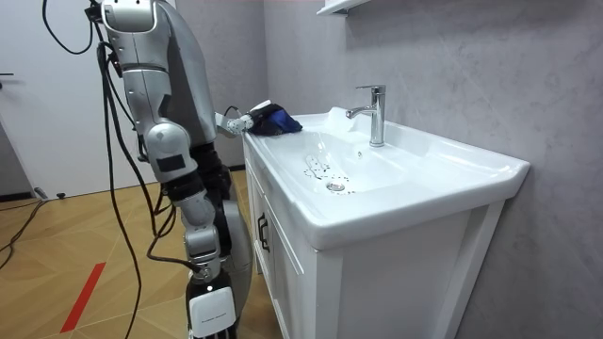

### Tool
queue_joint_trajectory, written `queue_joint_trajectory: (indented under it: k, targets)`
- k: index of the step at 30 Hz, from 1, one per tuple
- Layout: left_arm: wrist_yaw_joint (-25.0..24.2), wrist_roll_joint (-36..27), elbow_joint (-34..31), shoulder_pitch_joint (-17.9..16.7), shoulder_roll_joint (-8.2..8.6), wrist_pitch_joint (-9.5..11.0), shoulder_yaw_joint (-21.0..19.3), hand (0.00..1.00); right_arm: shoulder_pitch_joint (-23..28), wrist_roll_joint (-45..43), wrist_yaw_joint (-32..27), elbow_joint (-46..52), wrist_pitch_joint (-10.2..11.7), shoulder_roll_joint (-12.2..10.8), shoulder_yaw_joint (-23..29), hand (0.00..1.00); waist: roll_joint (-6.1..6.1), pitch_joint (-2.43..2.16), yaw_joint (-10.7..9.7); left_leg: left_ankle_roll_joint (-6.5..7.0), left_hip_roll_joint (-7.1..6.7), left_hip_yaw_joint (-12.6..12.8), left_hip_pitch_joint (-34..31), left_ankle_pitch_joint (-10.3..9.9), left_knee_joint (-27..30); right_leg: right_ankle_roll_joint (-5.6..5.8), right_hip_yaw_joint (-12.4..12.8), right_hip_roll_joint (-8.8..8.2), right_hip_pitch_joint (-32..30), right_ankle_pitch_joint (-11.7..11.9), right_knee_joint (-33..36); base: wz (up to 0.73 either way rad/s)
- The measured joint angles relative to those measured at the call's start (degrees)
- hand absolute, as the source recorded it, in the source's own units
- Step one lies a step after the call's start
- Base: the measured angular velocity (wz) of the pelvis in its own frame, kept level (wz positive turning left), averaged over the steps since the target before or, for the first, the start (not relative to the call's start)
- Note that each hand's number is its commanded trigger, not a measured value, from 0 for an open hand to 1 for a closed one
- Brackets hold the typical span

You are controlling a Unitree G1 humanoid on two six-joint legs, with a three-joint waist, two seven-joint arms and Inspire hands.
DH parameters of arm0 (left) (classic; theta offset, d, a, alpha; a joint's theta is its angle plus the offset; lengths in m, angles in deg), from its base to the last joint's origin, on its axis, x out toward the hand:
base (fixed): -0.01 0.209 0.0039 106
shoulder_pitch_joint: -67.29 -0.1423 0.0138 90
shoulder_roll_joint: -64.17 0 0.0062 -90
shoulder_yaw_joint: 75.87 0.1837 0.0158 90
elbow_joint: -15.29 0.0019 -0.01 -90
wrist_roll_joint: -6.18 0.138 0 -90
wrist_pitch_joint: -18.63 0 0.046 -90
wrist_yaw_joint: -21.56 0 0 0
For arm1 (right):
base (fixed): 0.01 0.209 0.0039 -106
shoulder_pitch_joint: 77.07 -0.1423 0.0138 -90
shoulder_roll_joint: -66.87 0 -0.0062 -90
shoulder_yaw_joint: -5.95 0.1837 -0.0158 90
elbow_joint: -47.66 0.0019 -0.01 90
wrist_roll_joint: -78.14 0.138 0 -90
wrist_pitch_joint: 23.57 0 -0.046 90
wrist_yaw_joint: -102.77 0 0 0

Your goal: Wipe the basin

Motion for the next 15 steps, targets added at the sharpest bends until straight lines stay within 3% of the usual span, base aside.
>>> queue_joint_trajectory:
  k: [15]
  targets:
    - [-0.4,-0.5,1.8,1.8,0.26,0.0,-0.1,1.0,-1.1,0.4,-0.1,0.0,0.2,0.3,-0.1,0.0,-0.09,0.03,0.2,0.0,0.0,-0.1,0.0,0.0,0.1,-0.03,0.0,0.02,-0.1,0.0,0.0,0.0]
